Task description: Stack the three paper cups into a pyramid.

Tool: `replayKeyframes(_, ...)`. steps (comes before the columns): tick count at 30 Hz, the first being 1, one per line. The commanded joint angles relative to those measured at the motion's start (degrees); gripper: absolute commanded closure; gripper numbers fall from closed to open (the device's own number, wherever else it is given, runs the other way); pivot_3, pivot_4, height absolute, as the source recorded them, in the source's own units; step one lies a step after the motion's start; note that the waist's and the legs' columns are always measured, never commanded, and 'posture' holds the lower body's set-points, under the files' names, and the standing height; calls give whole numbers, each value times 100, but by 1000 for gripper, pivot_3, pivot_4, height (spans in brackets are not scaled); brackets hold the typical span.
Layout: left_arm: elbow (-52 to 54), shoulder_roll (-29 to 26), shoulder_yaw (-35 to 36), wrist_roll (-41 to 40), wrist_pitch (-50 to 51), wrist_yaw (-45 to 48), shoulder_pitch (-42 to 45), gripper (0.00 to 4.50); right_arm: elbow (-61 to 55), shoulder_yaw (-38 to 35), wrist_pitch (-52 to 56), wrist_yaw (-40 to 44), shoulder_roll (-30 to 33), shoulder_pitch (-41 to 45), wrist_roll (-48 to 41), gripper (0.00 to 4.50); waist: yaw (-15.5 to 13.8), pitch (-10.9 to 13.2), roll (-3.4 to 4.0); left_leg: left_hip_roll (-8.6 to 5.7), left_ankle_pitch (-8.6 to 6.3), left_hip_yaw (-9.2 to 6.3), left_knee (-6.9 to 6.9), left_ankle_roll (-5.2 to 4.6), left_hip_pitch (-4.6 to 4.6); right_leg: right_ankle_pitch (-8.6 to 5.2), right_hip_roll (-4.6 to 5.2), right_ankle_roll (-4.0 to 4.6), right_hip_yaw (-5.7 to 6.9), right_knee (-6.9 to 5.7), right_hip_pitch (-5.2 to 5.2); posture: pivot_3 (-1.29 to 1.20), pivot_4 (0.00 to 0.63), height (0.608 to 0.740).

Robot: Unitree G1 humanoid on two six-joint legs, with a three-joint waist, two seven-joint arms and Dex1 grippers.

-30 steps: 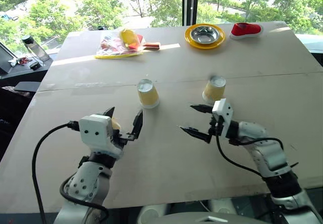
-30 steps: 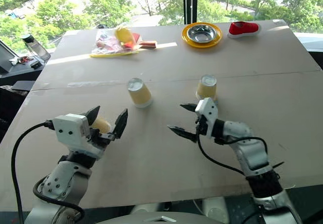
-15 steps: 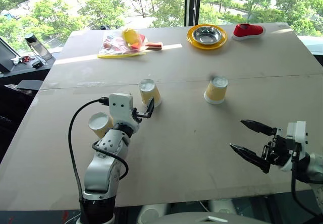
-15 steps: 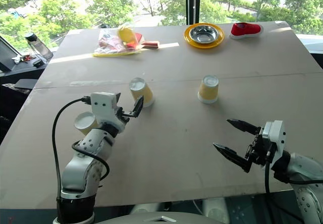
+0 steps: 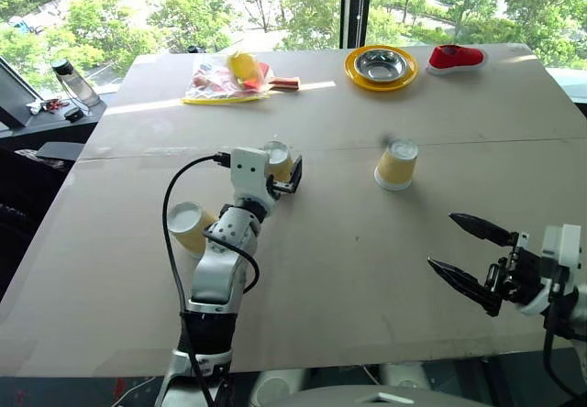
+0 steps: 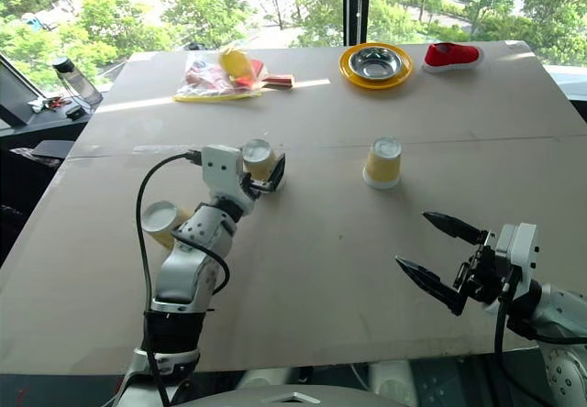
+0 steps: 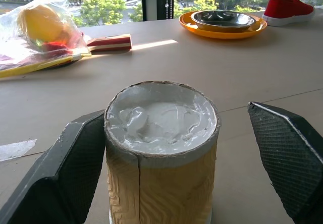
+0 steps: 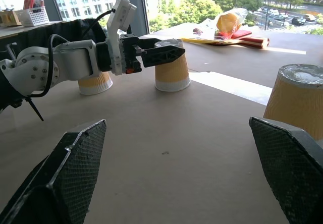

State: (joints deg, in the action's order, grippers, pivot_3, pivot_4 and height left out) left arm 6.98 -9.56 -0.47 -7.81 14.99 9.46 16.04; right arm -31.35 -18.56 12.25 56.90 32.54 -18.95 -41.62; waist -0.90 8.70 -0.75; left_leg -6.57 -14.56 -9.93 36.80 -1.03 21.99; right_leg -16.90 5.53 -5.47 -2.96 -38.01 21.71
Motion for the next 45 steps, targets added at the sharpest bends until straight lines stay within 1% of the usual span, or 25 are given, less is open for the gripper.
replayKeyframes(1,-36,10,60,99,-211,-34,153,0,-205,-60,-99,0,15,59,-147,21,1,0,-1,0,0,0,1,0,0,0,0,0,0,0,0,0,150,732)
replayKeyframes(5,-69,-13,106,129,-252,-29,144,0,-206,-51,-68,-23,10,133,-218,21,4,0,-1,0,0,-1,2,0,0,0,0,-1,0,-1,0,0,150,732)
replayKeyframes(6,-66,-23,127,136,-258,-31,133,539,-215,-45,-53,-41,-2,145,-247,0,4,0,0,0,0,-1,2,0,0,0,0,-1,0,-1,0,0,150,732)
replayKeyframes(8,-55,-47,165,164,-283,-45,118,1386,-221,-36,-49,-48,-6,151,-272,0,2,0,-1,0,0,-1,2,0,0,0,0,-1,0,-1,0,0,150,732)
replayKeyframes(10,-16,-85,195,179,-305,-38,113,2051,-247,-17,-49,-65,-7,160,-288,0,2,0,-1,0,0,-1,2,0,1,0,0,-1,1,-1,0,0,150,732)
replayKeyframes(11,6,-97,207,175,-303,-29,116,2116,-260,-8,-46,-79,-7,169,-298,0,2,0,-1,0,0,-1,3,0,1,0,0,-1,0,-1,0,0,150,732)
replayKeyframes(16,262,-173,101,131,-180,183,220,2116,-299,4,-49,-135,-9,240,-358,0,4,0,-1,0,0,-1,3,0,0,1,0,-1,0,-2,0,0,150,732)
replayKeyframes(22,666,-189,-285,10,461,573,542,2116,-230,-102,-236,-267,-117,347,-270,0,-6,0,-1,-1,0,-7,10,0,6,1,1,-2,8,-2,0,0,150,732)
replayKeyframes(25,698,-95,-546,-141,807,864,783,2116,-173,-158,-349,-358,-198,350,-202,0,4,0,-1,-2,0,-6,12,0,5,1,0,-2,7,-3,-1,0,150,732)
replayKeyframes(28,581,-30,-681,-206,911,1037,870,2116,-162,-181,-455,-384,-235,287,-114,0,8,0,-1,-2,0,-7,12,0,5,1,0,-2,7,-3,-1,0,150,732)
replayKeyframes(31,259,-2,-897,-162,723,1297,961,2116,-173,-209,-534,-419,-244,196,-60,0,13,0,-1,-2,0,-6,11,0,4,1,-2,-2,4,-4,0,0,150,732)
replayKeyframes(35,-434,115,-1105,3,297,1491,1228,2116,-220,-236,-623,-509,-264,78,67,0,5,0,-1,-2,1,-6,16,0,3,1,-2,-2,5,-6,-2,0,150,732)
replayKeyframes(39,-1094,260,-1129,160,-121,1476,1508,2116,-310,-219,-688,-614,-300,-45,111,0,7,0,-1,-5,0,-6,21,0,5,2,0,-3,4,-6,-3,0,150,732)
replayKeyframes(45,-1797,456,-1106,217,-581,1552,1759,2116,-338,-238,-775,-699,-287,-156,129,0,7,0,-1,-5,0,-7,21,-1,6,2,-1,-4,4,-6,-2,0,150,732)
